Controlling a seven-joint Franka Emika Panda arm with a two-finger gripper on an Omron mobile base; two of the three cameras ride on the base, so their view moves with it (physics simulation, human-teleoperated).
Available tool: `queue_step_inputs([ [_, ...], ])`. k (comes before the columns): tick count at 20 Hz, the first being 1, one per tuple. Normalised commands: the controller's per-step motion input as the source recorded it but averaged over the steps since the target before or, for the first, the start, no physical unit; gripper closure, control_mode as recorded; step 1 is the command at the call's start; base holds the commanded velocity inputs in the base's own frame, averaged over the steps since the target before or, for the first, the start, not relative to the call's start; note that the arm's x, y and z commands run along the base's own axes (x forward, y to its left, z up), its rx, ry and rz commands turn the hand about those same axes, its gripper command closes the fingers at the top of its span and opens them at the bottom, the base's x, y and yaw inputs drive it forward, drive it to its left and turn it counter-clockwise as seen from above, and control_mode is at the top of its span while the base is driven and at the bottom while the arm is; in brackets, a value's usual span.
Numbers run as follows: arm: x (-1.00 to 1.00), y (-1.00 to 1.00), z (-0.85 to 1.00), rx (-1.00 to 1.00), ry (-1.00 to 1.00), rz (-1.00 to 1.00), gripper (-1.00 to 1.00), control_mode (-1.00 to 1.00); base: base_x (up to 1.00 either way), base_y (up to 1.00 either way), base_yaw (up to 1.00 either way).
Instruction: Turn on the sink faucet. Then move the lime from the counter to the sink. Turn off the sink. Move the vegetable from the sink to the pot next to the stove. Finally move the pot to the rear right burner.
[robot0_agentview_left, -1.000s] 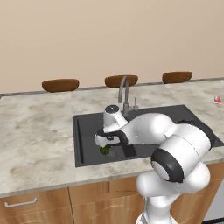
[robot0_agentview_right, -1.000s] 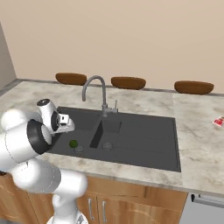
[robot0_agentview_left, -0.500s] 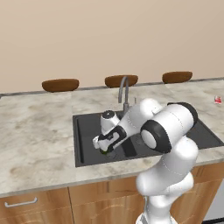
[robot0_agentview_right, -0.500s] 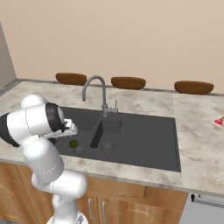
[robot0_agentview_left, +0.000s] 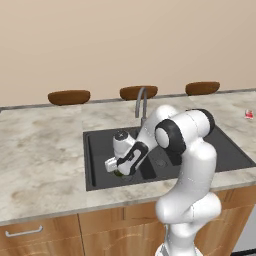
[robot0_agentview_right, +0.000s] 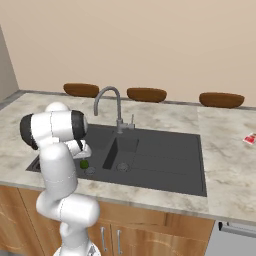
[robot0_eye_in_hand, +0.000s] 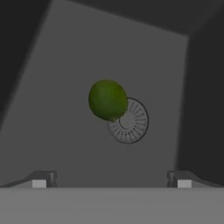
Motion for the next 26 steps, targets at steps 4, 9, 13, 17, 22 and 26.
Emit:
queue_step_inputs([
  [4,0.32,0.09,-0.27,0.0,0.0,-0.04,-1.0,-1.0,0.0,0.0,0.0],
  [9,0.36,0.13,-0.28,0.0,0.0,-0.04,-1.0,-1.0,0.0,0.0,0.0],
  [13,0.34,0.07,-0.27,0.0,0.0,-0.03,-1.0,-1.0,0.0,0.0,0.0],
  [17,0.34,0.04,-0.23,0.0,0.0,-0.01,-1.0,-1.0,0.0,0.0,0.0],
  [22,0.3,0.03,-0.19,0.0,0.0,0.0,-1.0,-1.0,0.0,0.0,0.0],
  [26,0.17,0.0,-0.16,0.0,0.0,0.0,-1.0,-1.0,0.0,0.0,0.0],
])
